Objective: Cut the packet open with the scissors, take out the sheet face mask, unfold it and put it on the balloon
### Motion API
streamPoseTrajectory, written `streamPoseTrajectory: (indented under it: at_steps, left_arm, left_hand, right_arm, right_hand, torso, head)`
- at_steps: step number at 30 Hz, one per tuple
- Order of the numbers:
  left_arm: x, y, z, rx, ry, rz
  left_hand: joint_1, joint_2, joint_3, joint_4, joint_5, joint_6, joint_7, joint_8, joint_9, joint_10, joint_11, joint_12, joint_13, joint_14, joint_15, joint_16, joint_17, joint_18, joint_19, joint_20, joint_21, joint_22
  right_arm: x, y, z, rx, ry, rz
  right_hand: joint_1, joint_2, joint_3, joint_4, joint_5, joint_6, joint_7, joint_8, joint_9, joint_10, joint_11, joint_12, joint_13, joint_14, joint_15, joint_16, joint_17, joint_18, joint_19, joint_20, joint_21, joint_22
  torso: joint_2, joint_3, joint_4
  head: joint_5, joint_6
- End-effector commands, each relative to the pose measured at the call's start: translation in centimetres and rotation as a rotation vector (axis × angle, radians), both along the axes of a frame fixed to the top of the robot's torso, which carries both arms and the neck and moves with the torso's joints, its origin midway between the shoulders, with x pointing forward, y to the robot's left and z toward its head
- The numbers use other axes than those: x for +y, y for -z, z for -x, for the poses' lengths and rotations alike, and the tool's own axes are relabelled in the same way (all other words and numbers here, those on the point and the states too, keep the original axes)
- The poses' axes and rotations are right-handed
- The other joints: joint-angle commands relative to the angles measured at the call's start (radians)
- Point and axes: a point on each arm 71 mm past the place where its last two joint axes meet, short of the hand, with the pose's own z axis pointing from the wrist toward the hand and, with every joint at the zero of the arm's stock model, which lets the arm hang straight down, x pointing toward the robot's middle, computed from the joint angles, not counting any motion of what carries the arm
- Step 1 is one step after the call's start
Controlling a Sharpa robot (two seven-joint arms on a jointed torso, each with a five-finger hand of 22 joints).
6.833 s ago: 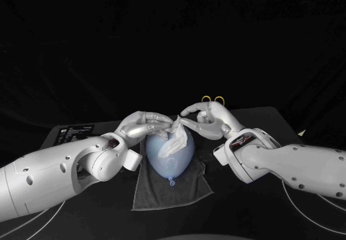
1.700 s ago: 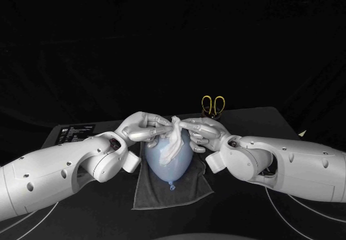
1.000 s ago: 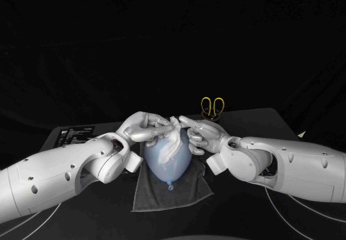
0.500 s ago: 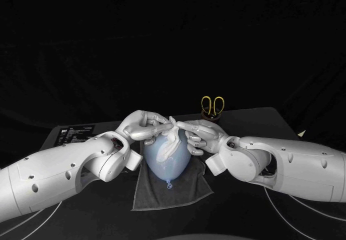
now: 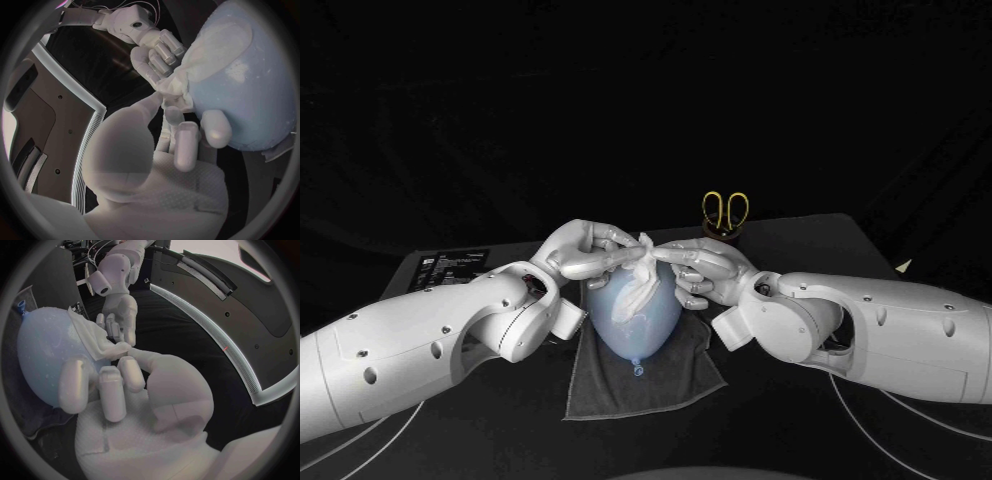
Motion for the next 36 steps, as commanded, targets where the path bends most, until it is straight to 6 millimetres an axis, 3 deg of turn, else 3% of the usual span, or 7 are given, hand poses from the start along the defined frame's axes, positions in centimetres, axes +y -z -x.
streamPoseTrajectory:
  at_steps: [1,8,15,25,31,36]
  left_arm:
    - [-0.18,0.06,0.09,0.002,0.01,-0.013]
    - [-0.47,0.0,0.27,-0.002,0.044,-0.009]
    - [-0.81,-0.11,0.47,-0.012,0.086,0.002]
    - [-1.09,-0.11,0.61,-0.02,0.116,-0.012]
    - [-1.01,-0.05,0.56,-0.018,0.11,-0.021]
    - [-0.89,-0.02,0.51,-0.017,0.102,-0.024]
  left_hand:
    - [0.009,-0.002,-0.002,-0.004,0.001,0.001,0.0,0.006,0.001,-0.007,-0.001,-0.004,-0.005,0.022,-0.009,0.004,0.044,-0.018,0.006,-0.002,0.005,0.002]
    - [0.022,0.004,0.012,-0.008,0.001,-0.013,0.005,0.0,-0.005,-0.027,0.002,-0.023,-0.031,0.021,-0.007,0.002,0.042,-0.018,0.005,-0.003,0.006,0.002]
    - [-0.026,-0.028,-0.019,0.021,0.0,-0.034,0.016,-0.025,-0.025,-0.037,0.012,-0.042,-0.057,0.018,0.002,0.0,0.037,-0.017,0.0,0.004,0.003,-0.002]
    - [-0.02,-0.025,-0.021,0.024,0.0,-0.023,0.013,-0.025,-0.03,-0.035,0.01,-0.048,-0.062,0.021,0.001,0.003,0.044,-0.018,0.002,0.005,0.005,0.003]
    - [0.011,-0.007,-0.004,0.015,0.001,-0.009,0.008,-0.026,-0.037,-0.032,0.005,-0.057,-0.067,0.022,-0.003,0.003,0.045,-0.017,0.003,0.003,0.005,0.003]
    - [0.081,0.049,0.076,-0.022,0.001,0.026,0.004,-0.016,-0.045,-0.034,0.0,-0.072,-0.07,0.023,-0.008,0.004,0.048,-0.018,0.003,-0.003,0.008,0.006]
  right_arm:
    - [0.22,-0.33,0.06,-0.033,-0.015,-0.012]
    - [0.19,-0.33,0.03,-0.038,-0.009,-0.006]
    - [0.23,-0.36,0.01,-0.051,-0.003,0.007]
    - [0.38,-0.45,0.09,-0.065,0.003,0.018]
    - [0.45,-0.55,0.21,-0.071,0.005,0.016]
    - [0.31,-0.55,0.17,-0.073,0.019,0.02]
  right_hand:
    - [0.0,0.008,0.006,-0.003,-0.005,0.008,0.001,0.004,0.003,0.007,0.003,0.004,0.001,0.102,-0.006,0.003,0.256,0.001,0.008,-0.001,0.003,0.183]
    - [0.0,0.007,0.006,-0.005,-0.006,0.008,0.001,0.005,0.003,0.009,0.002,0.006,0.002,0.102,-0.006,0.003,0.256,0.0,0.009,-0.001,0.005,0.184]
    - [0.003,0.006,0.009,-0.014,-0.01,0.018,-0.003,0.014,0.007,0.017,-0.001,0.012,0.007,0.104,-0.009,0.005,0.262,-0.001,0.012,-0.003,0.013,0.186]
    - [0.006,-0.001,0.007,-0.022,-0.011,0.025,-0.008,0.025,0.012,0.027,-0.005,0.019,0.012,0.104,-0.013,0.005,0.263,-0.002,0.015,-0.006,0.019,0.187]
    - [0.023,-0.014,0.008,-0.047,-0.01,0.03,-0.013,0.038,0.02,0.031,-0.01,0.019,0.012,0.104,-0.018,0.005,0.263,-0.003,0.017,-0.011,0.023,0.188]
    - [0.044,-0.035,0.003,-0.086,-0.011,0.035,-0.018,0.062,0.034,0.033,-0.016,0.017,0.009,0.104,-0.023,0.005,0.263,-0.004,0.019,-0.016,0.027,0.189]
  torso:
    - [0.0,-0.0003,-0.0002]
    - [0.0,-0.0002,-0.0001]
    - [0.0,-0.0002,-0.0002]
    - [0.0,0.0,0.0]
    - [0.0,0.0003,-0.0005]
    - [0.0,0.0003,-0.0006]
  head:
    - [-0.001,0.0]
    - [-0.001,0.0]
    - [0.0,0.0]
    - [-0.001,0.0]
    - [-0.001,0.0]
    - [-0.002,0.0]
